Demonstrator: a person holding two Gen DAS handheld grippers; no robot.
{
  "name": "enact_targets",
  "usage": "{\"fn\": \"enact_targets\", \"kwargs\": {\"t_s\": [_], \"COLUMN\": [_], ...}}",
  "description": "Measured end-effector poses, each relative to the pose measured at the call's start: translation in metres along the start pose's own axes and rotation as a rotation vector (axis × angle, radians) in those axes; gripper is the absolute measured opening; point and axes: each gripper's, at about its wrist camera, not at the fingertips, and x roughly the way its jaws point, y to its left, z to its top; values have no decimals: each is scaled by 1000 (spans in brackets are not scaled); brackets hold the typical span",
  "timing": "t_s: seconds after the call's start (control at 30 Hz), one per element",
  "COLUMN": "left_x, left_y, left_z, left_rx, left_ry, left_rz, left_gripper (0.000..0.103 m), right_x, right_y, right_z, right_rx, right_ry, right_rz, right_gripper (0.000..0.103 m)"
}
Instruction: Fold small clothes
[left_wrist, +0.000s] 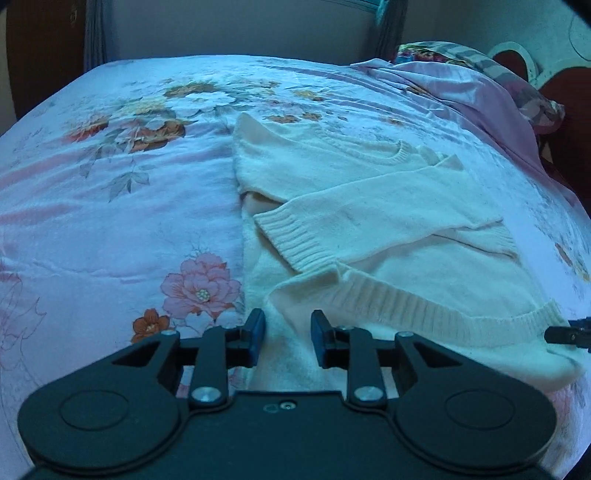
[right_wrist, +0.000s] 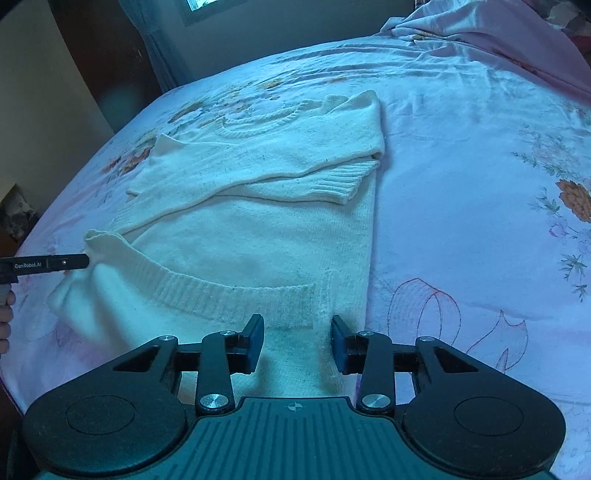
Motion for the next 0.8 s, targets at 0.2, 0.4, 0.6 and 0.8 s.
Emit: {"fn": "enact_targets", "kwargs": {"t_s": [0.2,0.4,0.6,0.8], "left_x": [25,31,17,3], "left_y": [-7,-14,-16,-12], "left_z": [13,10,3,21], "left_rx": [68,95,81,-6], "left_ry": [29,14,-28,-101], "left_rz": [22,-3,-22,-48], "left_gripper": [34,3,2,2], "right_x": [14,15,13,0], "right_y": [-2,-4,-3,0], "right_z": [3,8,4,20], "right_rx": [1,17,-6,24], "right_ry": [40,29,20,-73], "right_rz": [5,6,-19,-3], "right_gripper": [35,8,3,3]}}
